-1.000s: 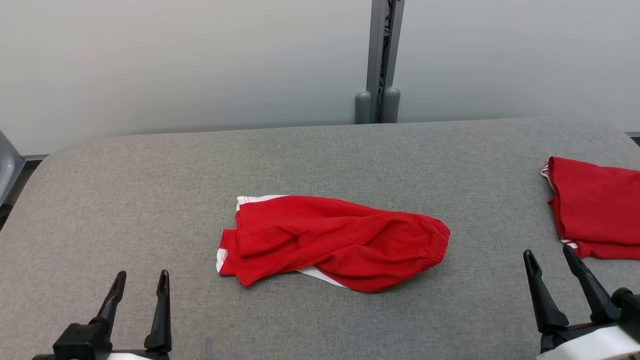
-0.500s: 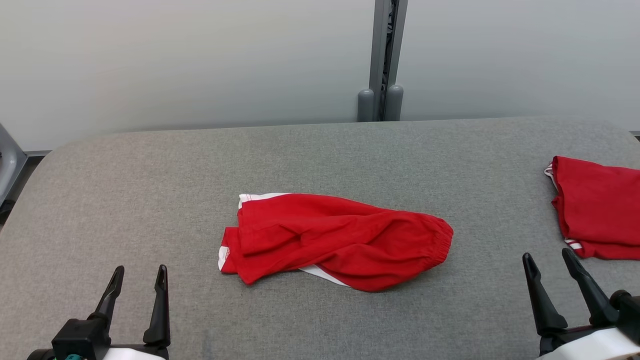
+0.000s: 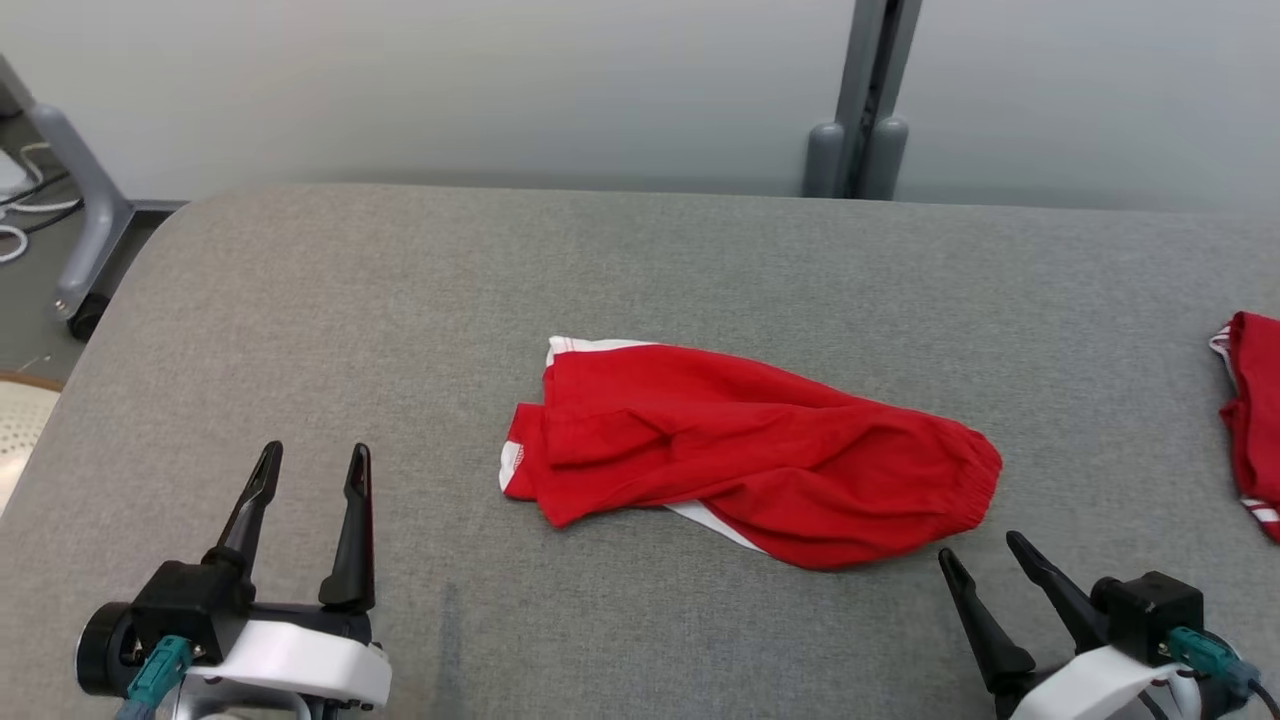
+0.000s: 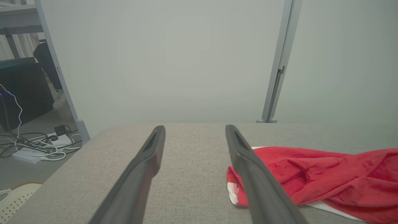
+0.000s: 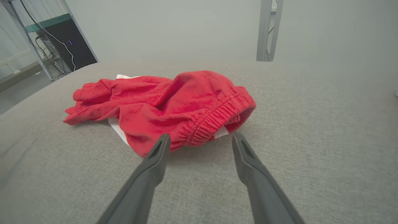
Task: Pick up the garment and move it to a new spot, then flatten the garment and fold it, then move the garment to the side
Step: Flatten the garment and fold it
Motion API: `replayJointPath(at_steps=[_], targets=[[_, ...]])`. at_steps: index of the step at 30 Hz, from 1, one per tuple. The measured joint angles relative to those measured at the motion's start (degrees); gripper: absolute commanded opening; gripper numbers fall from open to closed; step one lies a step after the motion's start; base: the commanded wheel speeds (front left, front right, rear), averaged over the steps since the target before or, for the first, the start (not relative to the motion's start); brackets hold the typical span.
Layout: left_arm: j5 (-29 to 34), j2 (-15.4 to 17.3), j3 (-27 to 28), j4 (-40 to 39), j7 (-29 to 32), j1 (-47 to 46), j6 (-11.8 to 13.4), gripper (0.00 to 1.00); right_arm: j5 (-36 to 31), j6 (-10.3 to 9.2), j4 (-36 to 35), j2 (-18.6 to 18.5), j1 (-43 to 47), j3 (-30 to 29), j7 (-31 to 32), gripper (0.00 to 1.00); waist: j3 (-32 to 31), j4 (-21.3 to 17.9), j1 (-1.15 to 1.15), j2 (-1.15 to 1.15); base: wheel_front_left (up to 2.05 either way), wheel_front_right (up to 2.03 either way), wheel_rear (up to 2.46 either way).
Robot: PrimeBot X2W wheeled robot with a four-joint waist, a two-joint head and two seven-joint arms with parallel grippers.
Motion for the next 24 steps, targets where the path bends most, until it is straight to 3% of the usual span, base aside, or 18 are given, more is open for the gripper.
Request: replayJointPath(at_steps=[7,8,9,10,11,17,24], targets=[[0.80,-1.36,-0.69,1.44,-1.01,-2.89,-0.47,1.00,2.82,0.00,7.77,-1.51,-5.80,4.32,-3.19,1.00,2.90,3.30,0.00,0.00,0.00,0.00,0.00],[0.80,-1.47,-0.62,1.45,-1.27,-3.21,-0.49,1.00,2.90,0.00,8.24,-1.82,-6.38,5.03,-3.54,0.57,3.29,3.56,0.00,0.00,0.00,0.00,0.00],[0.85,-1.52,-0.55,1.59,-1.31,-3.36,-0.54,1.00,2.92,0.00,8.66,-2.19,-6.86,5.72,-3.81,0.39,3.60,3.78,0.00,0.00,0.00,0.00,0.00],[0.88,-1.60,-0.52,1.77,-1.33,-3.45,-0.56,1.00,2.94,0.00,9.00,-2.65,-7.15,6.42,-3.86,0.11,3.83,3.97,0.00,0.00,0.00,0.00,0.00],[0.89,-1.67,-0.47,1.90,-1.46,-3.60,-0.67,1.00,3.07,0.00,9.26,-2.96,-7.28,6.69,-4.02,0.00,4.02,4.10,0.00,0.00,0.00,0.00,0.00],[1.42,-1.59,0.11,2.56,-1.82,-4.37,-0.98,1.00,3.38,0.00,5.86,-3.94,-6.98,8.15,-5.12,0.00,4.27,3.81,0.00,0.00,0.00,0.00,0.00],[1.79,-1.54,1.45,1.93,-2.00,-4.20,-0.96,1.00,1.26,0.00,-5.61,-4.50,-2.70,6.82,-3.64,0.00,3.90,1.58,0.00,0.00,0.00,0.00,0.00]])
